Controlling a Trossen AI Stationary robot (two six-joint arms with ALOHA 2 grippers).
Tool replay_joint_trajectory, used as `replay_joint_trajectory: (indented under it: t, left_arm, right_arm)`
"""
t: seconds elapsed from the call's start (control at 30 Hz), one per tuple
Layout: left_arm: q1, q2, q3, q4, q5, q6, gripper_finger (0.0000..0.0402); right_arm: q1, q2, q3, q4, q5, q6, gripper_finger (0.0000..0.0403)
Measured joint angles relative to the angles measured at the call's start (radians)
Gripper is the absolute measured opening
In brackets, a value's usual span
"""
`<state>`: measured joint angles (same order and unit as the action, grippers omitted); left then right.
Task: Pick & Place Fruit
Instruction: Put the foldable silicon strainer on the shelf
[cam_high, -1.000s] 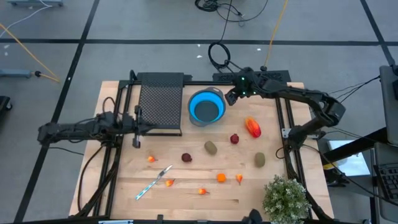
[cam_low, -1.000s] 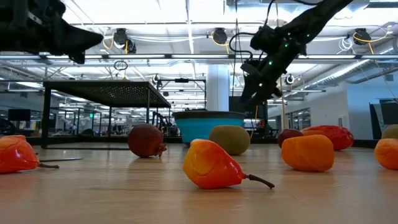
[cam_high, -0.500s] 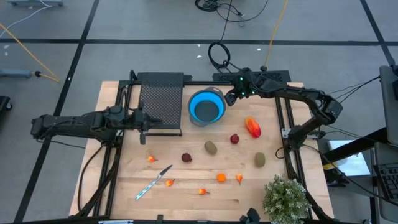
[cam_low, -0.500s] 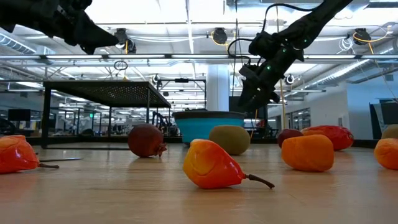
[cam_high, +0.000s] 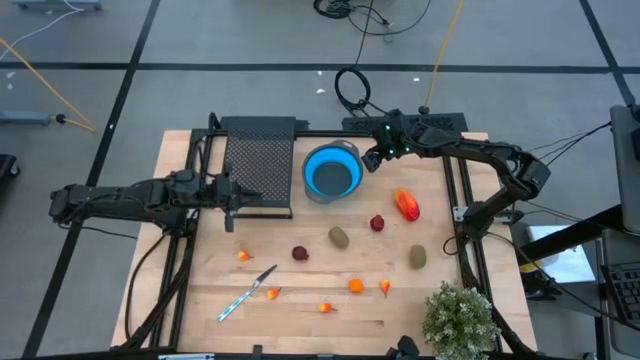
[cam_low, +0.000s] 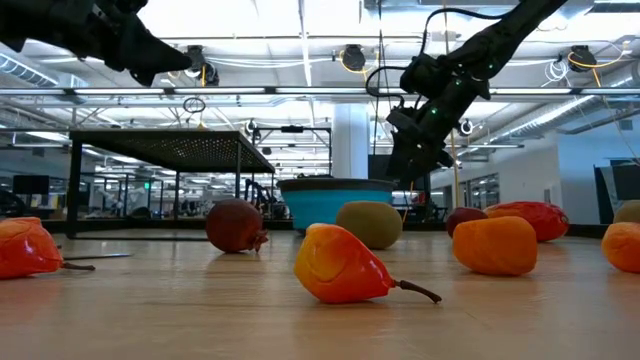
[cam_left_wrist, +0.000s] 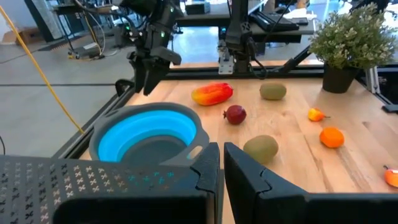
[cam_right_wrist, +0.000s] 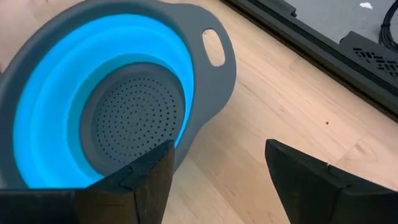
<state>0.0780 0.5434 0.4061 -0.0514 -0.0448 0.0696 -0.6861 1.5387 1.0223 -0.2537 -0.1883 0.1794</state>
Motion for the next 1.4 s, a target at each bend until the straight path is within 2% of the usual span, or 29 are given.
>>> replay_joint_trajectory:
  t: [0.2, 0.33, 0.63, 1.0, 1.17, 1.27, 1.4]
  left_arm:
    - [0.0, 0.0, 0.0, 0.009, 0.0, 0.0, 0.0026]
    - [0.0, 0.0, 0.0, 0.01, 0.0, 0.0, 0.0026]
    - [0.0, 0.0, 0.0, 0.011, -0.005, 0.0, 0.0026]
    - [0.0, 0.0, 0.0, 0.011, -0.007, 0.001, 0.0026]
    - [0.0, 0.0, 0.0, 0.011, -0.008, 0.0, 0.0026]
    - [0.0, 0.0, 0.0, 0.011, -0.008, 0.0, 0.0026]
    - [0.0, 0.0, 0.0, 0.011, -0.008, 0.001, 0.0026]
  right_arm:
    - [0.003, 0.0, -0.017, 0.014, -0.004, -0.005, 0.0244]
    - [0.02, 0.0, -0.043, 0.063, -0.055, 0.001, 0.0243]
    - [0.051, 0.001, -0.074, 0.12, -0.047, 0.014, 0.0238]
    - [0.046, 0.136, -0.075, 0.225, -0.049, 0.019, 0.0238]
    - [0.046, 0.147, -0.075, 0.267, -0.049, 0.018, 0.0236]
    - [0.046, 0.133, -0.075, 0.266, -0.048, 0.018, 0.0222]
    - [0.046, 0.131, -0.074, 0.272, -0.048, 0.018, 0.0178]
